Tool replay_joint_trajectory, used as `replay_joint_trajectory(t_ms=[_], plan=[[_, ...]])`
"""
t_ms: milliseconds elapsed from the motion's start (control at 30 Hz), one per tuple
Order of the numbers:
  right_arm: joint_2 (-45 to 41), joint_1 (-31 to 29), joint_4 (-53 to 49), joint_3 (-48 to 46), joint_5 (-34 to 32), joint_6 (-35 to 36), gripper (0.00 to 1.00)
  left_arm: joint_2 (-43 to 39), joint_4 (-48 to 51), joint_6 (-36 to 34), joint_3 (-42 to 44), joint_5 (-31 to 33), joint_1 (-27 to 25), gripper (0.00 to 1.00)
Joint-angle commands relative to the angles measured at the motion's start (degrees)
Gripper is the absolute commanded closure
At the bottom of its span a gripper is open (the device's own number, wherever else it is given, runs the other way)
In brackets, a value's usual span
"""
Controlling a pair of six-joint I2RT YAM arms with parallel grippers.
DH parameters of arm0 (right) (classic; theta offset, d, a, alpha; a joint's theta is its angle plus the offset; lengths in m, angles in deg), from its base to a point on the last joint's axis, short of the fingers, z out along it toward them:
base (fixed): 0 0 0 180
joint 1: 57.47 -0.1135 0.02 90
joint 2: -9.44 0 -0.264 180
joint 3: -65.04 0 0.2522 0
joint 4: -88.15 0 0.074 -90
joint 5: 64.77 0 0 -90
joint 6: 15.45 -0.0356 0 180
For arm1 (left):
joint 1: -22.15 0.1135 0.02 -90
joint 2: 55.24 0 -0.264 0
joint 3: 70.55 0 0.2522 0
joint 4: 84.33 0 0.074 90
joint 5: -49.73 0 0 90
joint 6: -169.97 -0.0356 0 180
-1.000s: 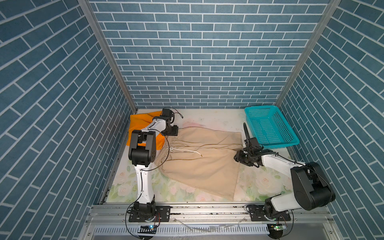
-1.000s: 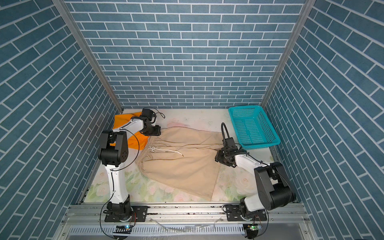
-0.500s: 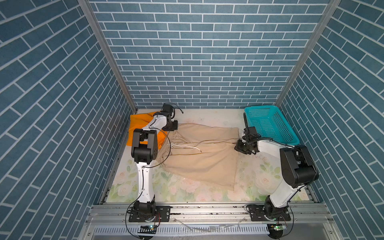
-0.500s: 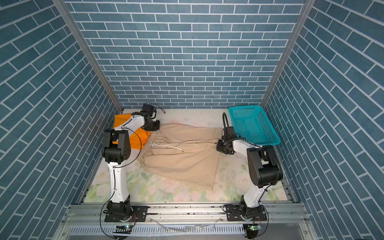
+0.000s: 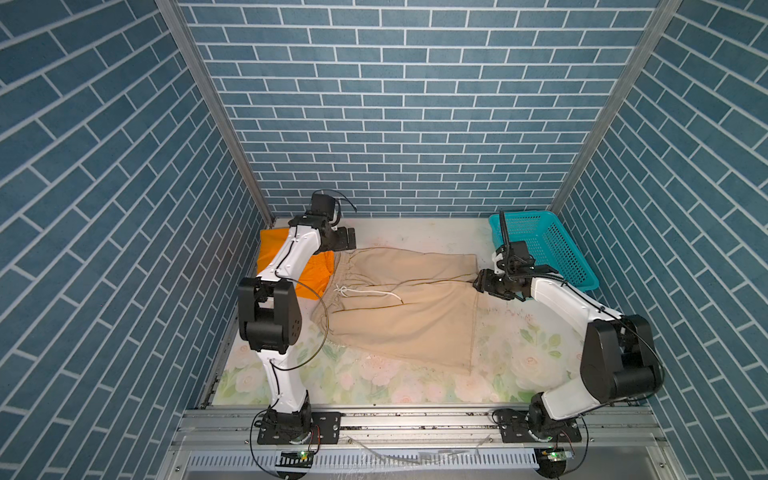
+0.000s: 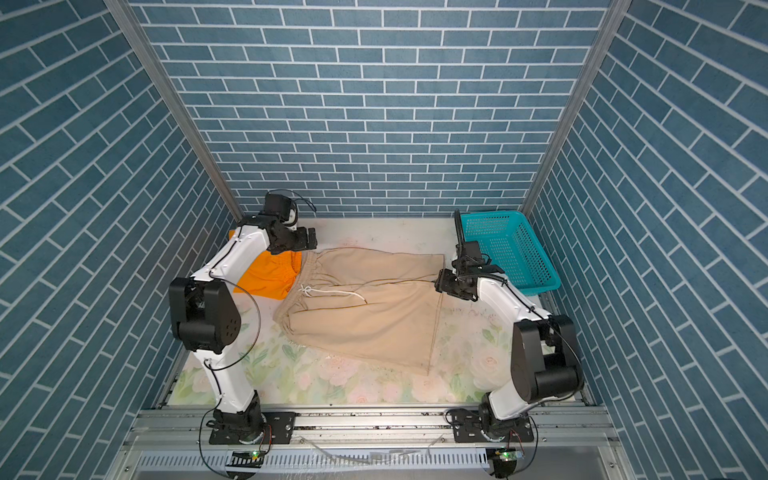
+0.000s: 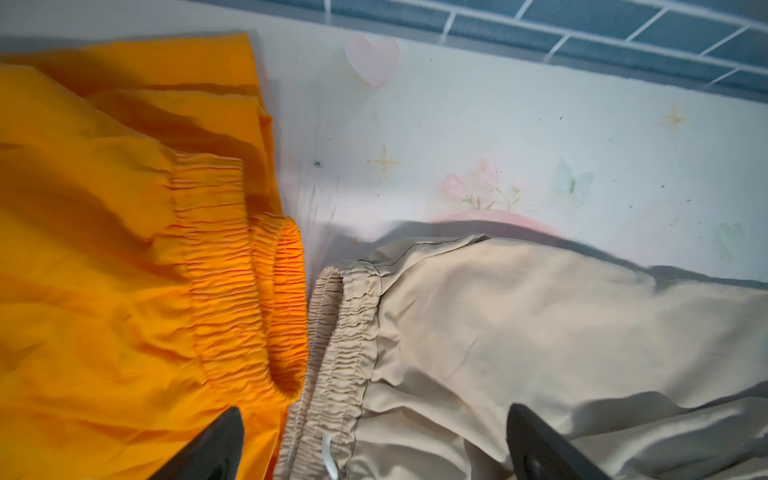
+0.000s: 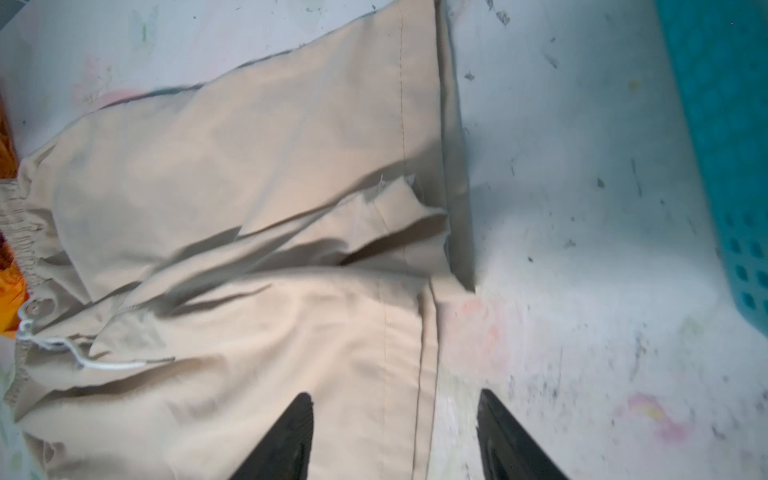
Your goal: Fold and stack the shorts
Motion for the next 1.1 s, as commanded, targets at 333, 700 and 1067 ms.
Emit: replay_joint_trajectory(t_ms=[333, 700, 1067], plan=[[-31.90, -22.76, -13.63, -25.12, -2.88, -25.21, 0.39, -31.59, -7.22, 12.51, 41.21, -4.30, 9.33, 0.00], [-32.61, -31.72, 2.58, -35.57, -4.62, -32.04, 0.45, -28.77, -18.58, 16.10, 55.36, -15.31, 18.08, 0.02], [-25.37, -37.21, 10.81, -37.77, -8.24, -36.83, 0.78, -25.92, -22.78, 14.47, 58.63, -17.28, 19.62, 0.07]])
